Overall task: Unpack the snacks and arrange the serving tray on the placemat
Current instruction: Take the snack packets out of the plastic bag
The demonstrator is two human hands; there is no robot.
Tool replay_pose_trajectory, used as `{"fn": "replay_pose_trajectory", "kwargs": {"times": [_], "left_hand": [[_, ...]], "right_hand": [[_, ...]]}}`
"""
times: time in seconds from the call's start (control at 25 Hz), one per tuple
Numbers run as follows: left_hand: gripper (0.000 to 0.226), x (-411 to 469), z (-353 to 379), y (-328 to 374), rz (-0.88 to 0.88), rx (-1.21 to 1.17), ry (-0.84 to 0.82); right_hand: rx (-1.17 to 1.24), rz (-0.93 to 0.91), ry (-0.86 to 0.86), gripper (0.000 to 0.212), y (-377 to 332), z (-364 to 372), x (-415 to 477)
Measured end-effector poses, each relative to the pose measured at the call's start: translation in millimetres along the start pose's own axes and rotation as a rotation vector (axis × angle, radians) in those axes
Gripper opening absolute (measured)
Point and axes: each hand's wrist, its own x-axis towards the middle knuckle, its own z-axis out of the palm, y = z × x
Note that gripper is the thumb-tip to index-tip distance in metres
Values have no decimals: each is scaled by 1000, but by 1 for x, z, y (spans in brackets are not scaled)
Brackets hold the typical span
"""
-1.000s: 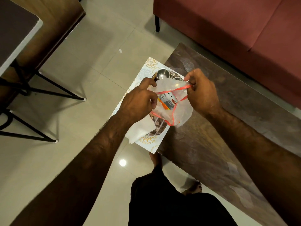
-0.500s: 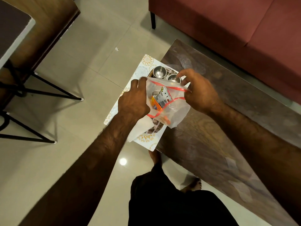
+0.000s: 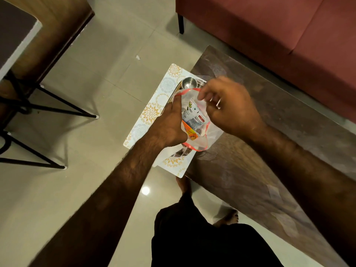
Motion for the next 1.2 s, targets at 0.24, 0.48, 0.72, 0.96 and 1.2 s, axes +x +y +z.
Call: {"fn": "replay_pose_trajectory", "kwargs": {"times": [0.24,0.48,0.72,0.96,1.2], "left_hand": [[120,-11,2,-3,-13,78,-2],[120,-25,8,-12,-19,112,3],[112,-26,8,-16,-41,85,10],[101,-16,2,-8,-50,-9,14],[96,-6,-14,-13,-59,-45,31]], "right_hand": [[-337,86,-736,34,-9,66,16],[-624,51,-1132,54,12,130,27],[-366,172,-717,35,-1,115,15],[-257,161,-389,34,-18,65,-11],[421,339,-151,38,1,14,-49]]}}
